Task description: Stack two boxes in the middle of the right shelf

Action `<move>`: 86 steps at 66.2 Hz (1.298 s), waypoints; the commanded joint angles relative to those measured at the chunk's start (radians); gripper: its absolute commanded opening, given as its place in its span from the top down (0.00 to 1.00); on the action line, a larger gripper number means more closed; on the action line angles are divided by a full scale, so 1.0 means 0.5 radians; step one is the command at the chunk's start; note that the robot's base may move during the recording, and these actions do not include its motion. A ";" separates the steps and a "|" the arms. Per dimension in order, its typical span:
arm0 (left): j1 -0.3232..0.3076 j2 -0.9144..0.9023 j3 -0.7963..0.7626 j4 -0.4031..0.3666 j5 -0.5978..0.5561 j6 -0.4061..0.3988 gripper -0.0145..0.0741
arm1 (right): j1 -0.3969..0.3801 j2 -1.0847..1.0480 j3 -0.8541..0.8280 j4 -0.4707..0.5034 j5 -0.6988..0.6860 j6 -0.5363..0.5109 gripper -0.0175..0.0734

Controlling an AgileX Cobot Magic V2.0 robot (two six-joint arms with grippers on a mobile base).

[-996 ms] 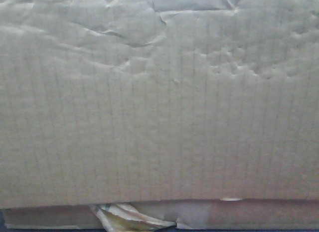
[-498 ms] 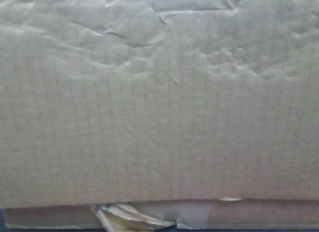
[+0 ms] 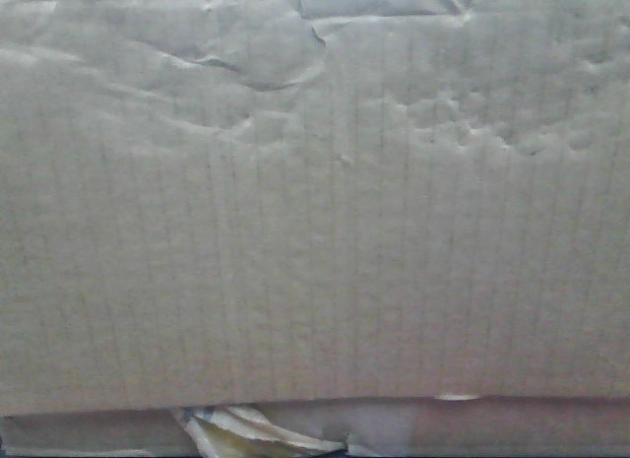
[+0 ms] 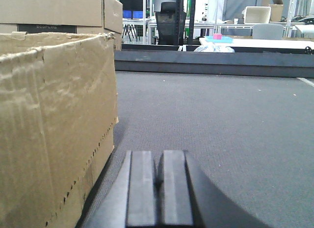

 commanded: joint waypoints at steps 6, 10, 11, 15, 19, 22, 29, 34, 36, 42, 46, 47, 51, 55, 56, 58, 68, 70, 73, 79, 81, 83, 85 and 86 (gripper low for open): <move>0.004 0.365 -0.344 0.007 0.366 -0.010 0.96 | -0.008 -0.006 0.002 0.002 -0.034 -0.012 0.99; 0.004 0.523 -0.447 0.002 0.523 -0.010 0.96 | -0.008 -0.006 0.002 0.002 -0.034 -0.012 0.99; 0.004 0.579 -0.472 -0.005 0.555 -0.010 0.96 | -0.008 -0.006 0.002 0.002 -0.034 -0.012 0.99; 0.004 0.727 -0.575 -0.004 0.656 -0.010 0.96 | -0.008 -0.006 0.002 0.002 -0.034 -0.012 0.99; 0.004 0.828 -0.624 0.001 0.661 -0.010 0.96 | -0.008 -0.006 0.002 0.002 -0.034 -0.012 0.99; 0.004 0.895 -0.649 0.001 0.648 -0.010 0.96 | -0.008 -0.006 0.002 0.002 -0.034 -0.012 0.99; 0.009 0.982 -0.675 0.009 0.599 -0.010 0.96 | -0.008 -0.006 0.002 0.002 -0.034 -0.012 0.99; 0.017 1.035 -0.735 0.014 0.602 -0.019 0.96 | -0.008 -0.006 0.002 0.002 -0.034 -0.012 0.99; 0.026 1.063 -0.774 0.014 0.625 -0.025 0.96 | -0.008 -0.006 0.002 0.002 -0.034 -0.012 0.99; 0.052 1.177 -0.915 0.023 0.731 -0.025 0.96 | -0.008 -0.006 0.002 0.002 -0.034 -0.012 0.99; 0.085 1.304 -1.056 0.023 0.884 -0.025 0.96 | -0.008 -0.006 0.002 0.002 -0.034 -0.012 0.99; 0.092 1.338 -1.092 0.023 0.931 -0.025 0.96 | -0.008 -0.006 0.002 0.002 -0.034 -0.012 0.99; 0.123 1.505 -1.248 0.023 1.162 0.020 0.96 | -0.008 -0.006 0.002 0.002 -0.034 -0.012 0.99; 0.152 1.656 -1.378 0.023 1.299 0.118 0.96 | -0.008 -0.006 0.002 0.002 -0.034 -0.012 0.99; 0.163 1.709 -1.422 0.023 1.323 0.142 0.96 | -0.008 -0.006 0.002 0.002 -0.034 -0.012 0.99; 0.174 1.759 -1.462 0.018 1.358 0.178 0.96 | -0.008 -0.006 0.002 0.002 -0.034 -0.012 0.99; 0.282 2.025 -1.654 0.015 1.394 0.305 0.96 | -0.008 -0.006 0.002 0.002 -0.034 -0.012 0.99; 0.307 2.062 -1.673 0.015 1.390 0.311 0.96 | -0.008 -0.006 0.002 0.002 -0.034 -0.012 0.99; 0.350 2.115 -1.697 0.015 1.386 0.311 0.96 | -0.008 -0.006 0.002 0.002 -0.034 -0.012 0.99; 0.408 2.182 -1.706 0.010 1.374 0.314 0.96 | -0.008 -0.006 0.002 0.002 -0.034 -0.012 0.99; 0.422 2.202 -1.706 0.010 1.363 0.314 0.96 | -0.008 -0.006 0.002 0.002 -0.034 -0.012 0.99; 0.434 2.220 -1.706 0.010 1.358 0.314 0.96 | -0.008 -0.006 0.002 0.002 -0.034 -0.012 0.99; 0.445 2.236 -1.706 0.010 1.339 0.314 0.96 | -0.008 -0.006 0.002 0.002 -0.034 -0.012 0.99; 0.450 2.241 -1.706 0.010 1.333 0.314 0.96 | -0.008 -0.006 0.002 0.002 -0.034 -0.012 0.99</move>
